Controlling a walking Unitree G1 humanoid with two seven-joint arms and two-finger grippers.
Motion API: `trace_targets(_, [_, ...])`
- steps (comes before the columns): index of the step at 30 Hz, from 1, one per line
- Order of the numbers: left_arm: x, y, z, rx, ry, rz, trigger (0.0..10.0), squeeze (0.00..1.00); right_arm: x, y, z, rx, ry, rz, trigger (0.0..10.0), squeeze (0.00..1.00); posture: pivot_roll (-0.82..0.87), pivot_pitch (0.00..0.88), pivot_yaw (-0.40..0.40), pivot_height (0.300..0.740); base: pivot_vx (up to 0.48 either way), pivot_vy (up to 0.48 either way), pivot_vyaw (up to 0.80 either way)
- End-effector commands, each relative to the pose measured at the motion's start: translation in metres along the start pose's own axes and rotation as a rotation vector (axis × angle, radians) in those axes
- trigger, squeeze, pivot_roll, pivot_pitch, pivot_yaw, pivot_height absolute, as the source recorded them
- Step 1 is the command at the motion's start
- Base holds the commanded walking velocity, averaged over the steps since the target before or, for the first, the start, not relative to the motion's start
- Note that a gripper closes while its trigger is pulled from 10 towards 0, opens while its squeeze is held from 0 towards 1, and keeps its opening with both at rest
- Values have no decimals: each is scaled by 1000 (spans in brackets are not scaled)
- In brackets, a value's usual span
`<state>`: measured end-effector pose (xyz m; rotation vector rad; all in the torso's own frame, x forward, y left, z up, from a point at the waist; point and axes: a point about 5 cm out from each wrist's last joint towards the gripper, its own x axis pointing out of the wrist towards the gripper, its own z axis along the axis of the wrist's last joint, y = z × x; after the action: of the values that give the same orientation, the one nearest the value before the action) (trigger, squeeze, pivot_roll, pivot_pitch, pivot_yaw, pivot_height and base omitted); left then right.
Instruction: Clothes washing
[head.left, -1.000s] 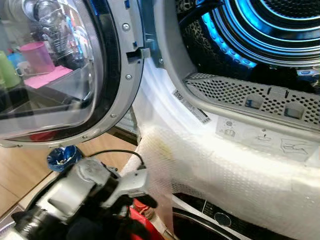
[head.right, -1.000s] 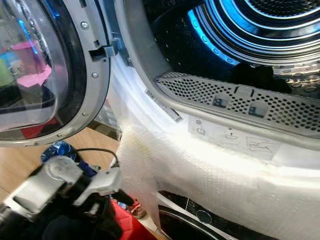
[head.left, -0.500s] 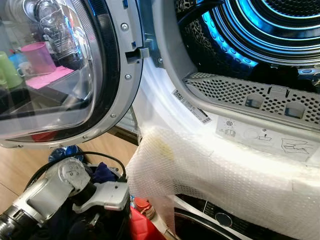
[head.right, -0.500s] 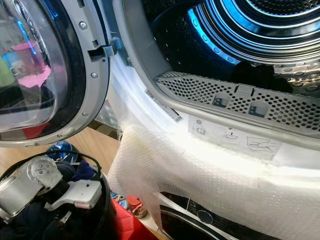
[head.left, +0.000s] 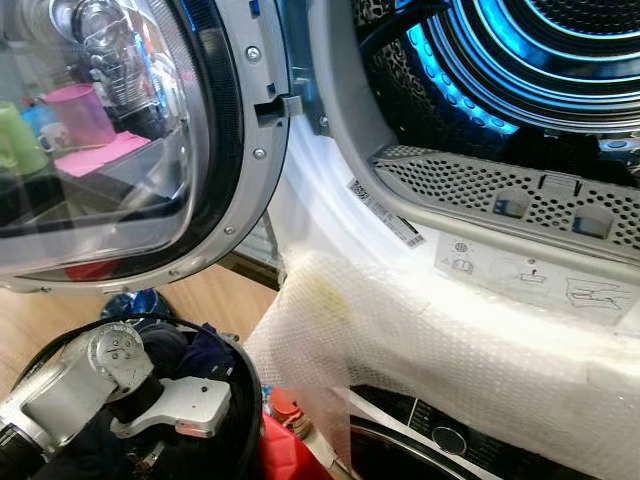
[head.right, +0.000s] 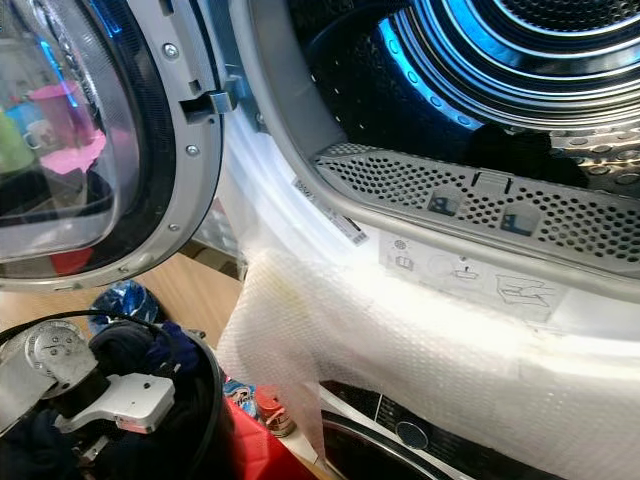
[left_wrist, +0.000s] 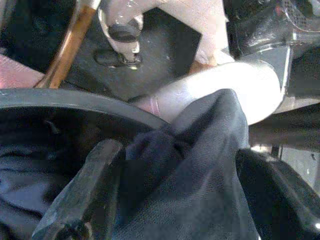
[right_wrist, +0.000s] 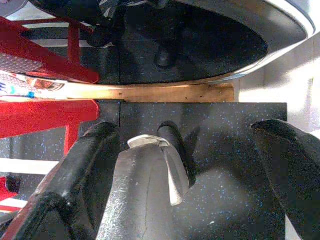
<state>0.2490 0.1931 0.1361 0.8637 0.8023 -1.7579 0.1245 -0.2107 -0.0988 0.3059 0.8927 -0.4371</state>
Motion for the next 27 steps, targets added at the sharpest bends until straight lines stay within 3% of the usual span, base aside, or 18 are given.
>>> trace_targets(1, [-5, -2, -12, 8, 87, 0, 10000, 0, -3, 3, -12, -1, 39, 8, 10000, 0, 88, 81, 93, 740, 0, 0, 0])
trace_targets(9, [-1, 2, -23, 42, 228, 24, 10000, 0, -4, 0, -14, -4, 44, 1, 10000, 0, 78, 86, 86, 740, 0, 0, 0])
trace_targets(15, [13, 2, -24, 15, 189, 20, 10000, 0, -3, -1, -13, -11, 39, 4, 10000, 0, 74, 84, 75, 740, 0, 0, 0])
trace_targets(16, [13, 2, -25, 8, 196, 16, 8549, 0, -3, -1, -13, -12, 39, 5, 10000, 0, 74, 84, 75, 740, 0, 0, 0])
trace_targets(17, [13, 2, -26, 4, 203, 14, 8549, 0, -3, -1, -13, -13, 40, 6, 10000, 0, 77, 85, 75, 740, 0, 0, 0])
trace_targets(18, [13, 2, -28, 6, 212, 12, 0, 0, -3, -1, -13, -17, 42, 9, 10000, 0, 77, 86, 73, 740, 0, 0, 0])
trace_targets(27, [10, -1, -32, -4, 233, -53, 0, 0, -2, 4, -12, -21, 48, 29, 10000, 0, 72, 70, 78, 740, 0, 0, 0])
